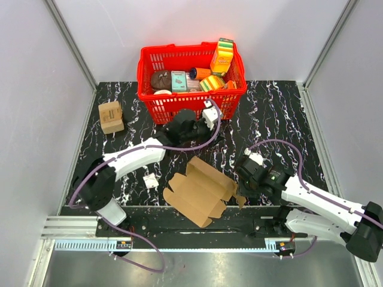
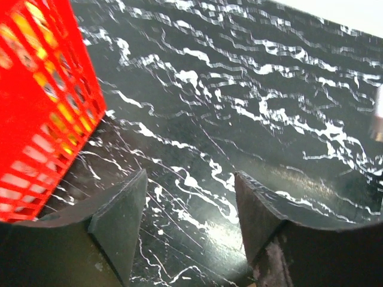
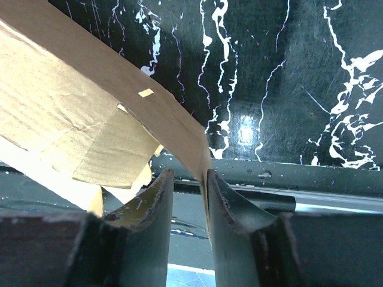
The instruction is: Fold the paper box
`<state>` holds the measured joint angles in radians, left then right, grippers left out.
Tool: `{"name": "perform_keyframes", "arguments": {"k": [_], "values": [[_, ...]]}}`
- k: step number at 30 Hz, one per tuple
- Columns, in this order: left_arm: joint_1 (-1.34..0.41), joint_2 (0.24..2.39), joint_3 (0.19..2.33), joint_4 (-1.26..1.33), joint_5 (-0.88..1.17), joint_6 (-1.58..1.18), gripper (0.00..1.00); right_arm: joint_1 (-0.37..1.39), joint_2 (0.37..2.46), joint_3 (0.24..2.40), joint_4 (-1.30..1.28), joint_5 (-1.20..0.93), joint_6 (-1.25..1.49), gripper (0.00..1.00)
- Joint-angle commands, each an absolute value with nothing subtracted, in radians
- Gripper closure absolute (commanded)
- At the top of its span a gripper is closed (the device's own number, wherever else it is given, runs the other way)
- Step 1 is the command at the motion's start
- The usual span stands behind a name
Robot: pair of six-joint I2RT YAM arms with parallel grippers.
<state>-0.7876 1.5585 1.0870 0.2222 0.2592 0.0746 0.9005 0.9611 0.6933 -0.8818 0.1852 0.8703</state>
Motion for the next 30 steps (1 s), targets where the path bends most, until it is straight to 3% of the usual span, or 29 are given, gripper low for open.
{"name": "perform_keyframes", "arguments": {"k": [1, 4, 12, 20, 30], "values": [[-0.770, 1.667, 1.198, 0.088, 0.417, 0.112, 0.39, 0.899, 0.942, 0.680, -0.856, 0.170, 0.894, 0.68], [-0.770, 1.727, 1.258, 0.016, 0.459, 0.133, 0.45, 0.897, 0.950, 0.678, -0.856, 0.167, 0.891, 0.74], [-0.770, 1.789, 1.279, -0.083, 0.517, 0.170, 0.48, 0.897, 0.950, 0.658, -0.848, 0.137, 0.894, 0.74], [-0.770, 1.821, 1.284, -0.164, 0.566, 0.206, 0.51, 0.897, 0.917, 0.655, -0.824, 0.195, 0.920, 0.93], [-0.770, 1.882, 1.316, -0.229, 0.572, 0.244, 0.51, 0.896, 1.014, 0.713, -0.773, 0.317, 0.819, 0.99]]}}
